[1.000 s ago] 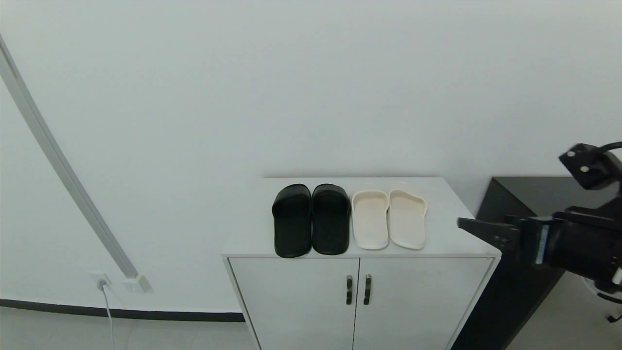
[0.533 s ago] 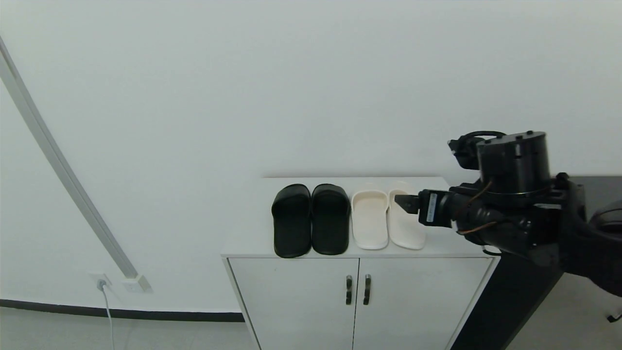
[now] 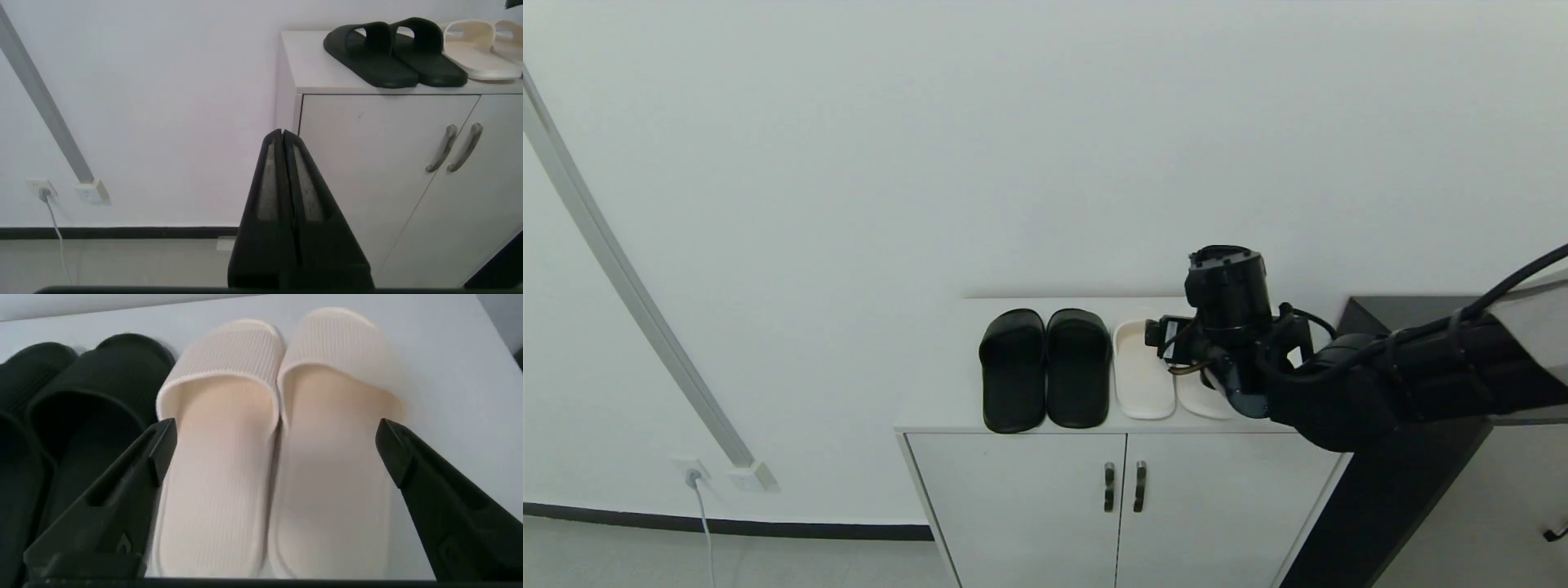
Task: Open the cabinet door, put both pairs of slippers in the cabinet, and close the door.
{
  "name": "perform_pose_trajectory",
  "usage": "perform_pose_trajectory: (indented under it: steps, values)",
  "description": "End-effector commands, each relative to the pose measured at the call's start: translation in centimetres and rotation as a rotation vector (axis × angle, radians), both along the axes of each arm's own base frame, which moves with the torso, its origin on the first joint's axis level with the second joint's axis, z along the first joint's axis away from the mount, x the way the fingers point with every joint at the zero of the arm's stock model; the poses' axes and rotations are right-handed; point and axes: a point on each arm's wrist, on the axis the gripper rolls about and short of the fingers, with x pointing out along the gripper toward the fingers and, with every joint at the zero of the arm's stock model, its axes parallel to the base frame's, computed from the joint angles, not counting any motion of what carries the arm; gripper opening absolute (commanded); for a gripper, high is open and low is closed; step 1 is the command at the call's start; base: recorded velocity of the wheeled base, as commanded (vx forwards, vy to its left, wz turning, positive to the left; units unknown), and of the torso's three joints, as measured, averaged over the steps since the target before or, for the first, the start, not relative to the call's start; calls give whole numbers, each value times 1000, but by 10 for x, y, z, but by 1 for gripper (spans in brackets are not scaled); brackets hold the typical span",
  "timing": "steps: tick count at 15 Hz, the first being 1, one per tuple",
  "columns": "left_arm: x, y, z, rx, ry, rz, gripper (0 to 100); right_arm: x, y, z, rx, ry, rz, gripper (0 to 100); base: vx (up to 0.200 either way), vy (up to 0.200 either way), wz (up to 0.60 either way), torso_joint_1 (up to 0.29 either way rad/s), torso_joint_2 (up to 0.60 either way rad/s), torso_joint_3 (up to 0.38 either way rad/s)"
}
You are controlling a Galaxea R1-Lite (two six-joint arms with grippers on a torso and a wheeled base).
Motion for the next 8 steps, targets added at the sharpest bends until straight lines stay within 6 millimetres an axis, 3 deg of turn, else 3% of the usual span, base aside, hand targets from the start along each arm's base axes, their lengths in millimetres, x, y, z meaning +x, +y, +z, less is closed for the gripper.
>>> perform_pose_trajectory:
  steps: [1,8]
  values:
    - [0,0,0,-1,1,0,0,18,12,-24,-28,28,-17,100,0,0,0,0,0,0]
    - [0,0,0,-1,1,1,0,59,13,-45,-57,10,-105,100,0,0,0,0,0,0]
